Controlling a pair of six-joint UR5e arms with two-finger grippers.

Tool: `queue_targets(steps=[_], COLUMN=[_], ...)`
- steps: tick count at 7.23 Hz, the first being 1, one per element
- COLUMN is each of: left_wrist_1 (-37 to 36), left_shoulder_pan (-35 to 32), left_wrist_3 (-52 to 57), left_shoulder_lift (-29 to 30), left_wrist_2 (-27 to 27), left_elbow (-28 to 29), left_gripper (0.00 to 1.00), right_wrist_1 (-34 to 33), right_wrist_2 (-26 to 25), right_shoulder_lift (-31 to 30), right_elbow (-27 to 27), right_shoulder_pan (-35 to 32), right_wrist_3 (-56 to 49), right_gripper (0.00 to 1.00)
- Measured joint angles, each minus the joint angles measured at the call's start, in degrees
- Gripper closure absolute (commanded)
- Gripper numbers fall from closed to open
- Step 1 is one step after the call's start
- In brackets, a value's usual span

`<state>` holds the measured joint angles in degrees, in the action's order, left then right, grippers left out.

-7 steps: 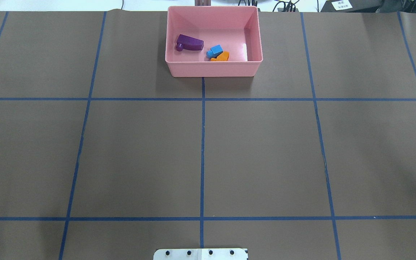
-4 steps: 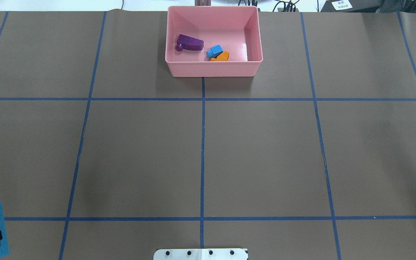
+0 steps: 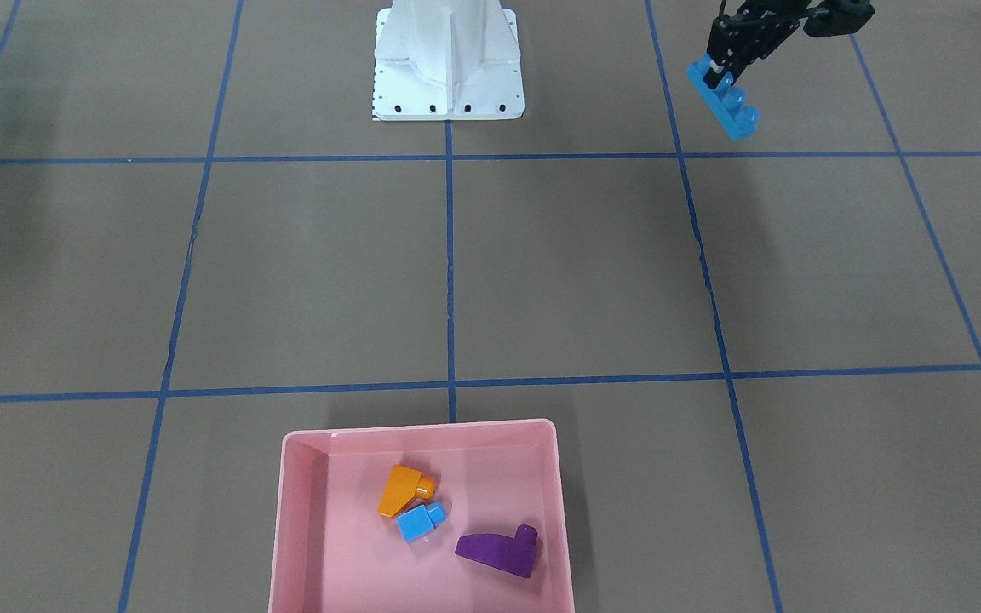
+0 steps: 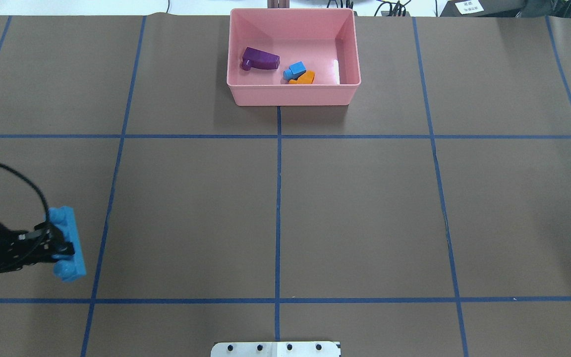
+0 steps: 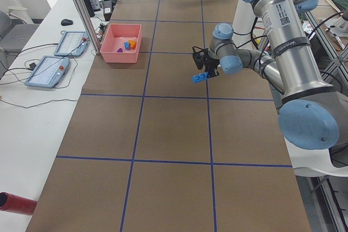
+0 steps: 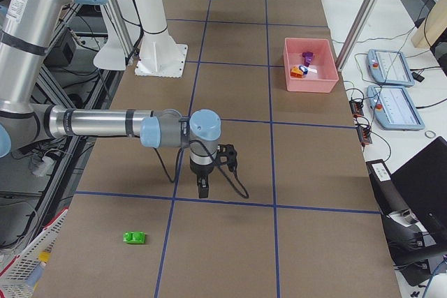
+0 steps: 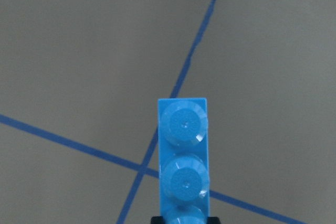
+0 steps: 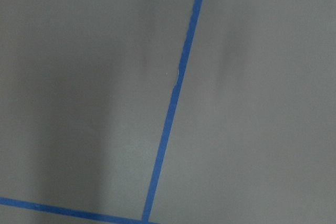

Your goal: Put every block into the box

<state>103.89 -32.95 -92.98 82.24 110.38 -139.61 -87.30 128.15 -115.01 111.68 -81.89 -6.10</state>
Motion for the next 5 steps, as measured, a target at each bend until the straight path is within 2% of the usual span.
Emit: queue_targets(steps=[1,2,4,5], left_wrist_1=[-9.4,-15.5,-19.1,-19.5], left_shoulder_pan=[-2.8,-4.6,-6.6,-7.2], left_wrist_3=[2.1,3.3,3.9,3.8], left_shoulder_lift=[12.2,22.1,34.9,39.0], left_wrist_2=[1.1,1.5,1.6,1.6], left_elbow=[2.5,6.0,14.5,17.8], left_gripper=[1.0,1.0,1.0,1.0], right_wrist_1=[6.9,14.5,28.8,32.8], right_wrist_2=[0.0,-0.2,-0.2,0.1], right_shoulder_lift=[-3.5,-5.8,-7.4,-8.1], right_elbow=[-3.5,-8.9,-20.4,-23.5], right_shoulder_pan=[0.0,0.0,0.1,0.1], right_wrist_3=[-0.3,-0.3,2.0,3.3], right_gripper=[0.0,0.0,0.0,0.0])
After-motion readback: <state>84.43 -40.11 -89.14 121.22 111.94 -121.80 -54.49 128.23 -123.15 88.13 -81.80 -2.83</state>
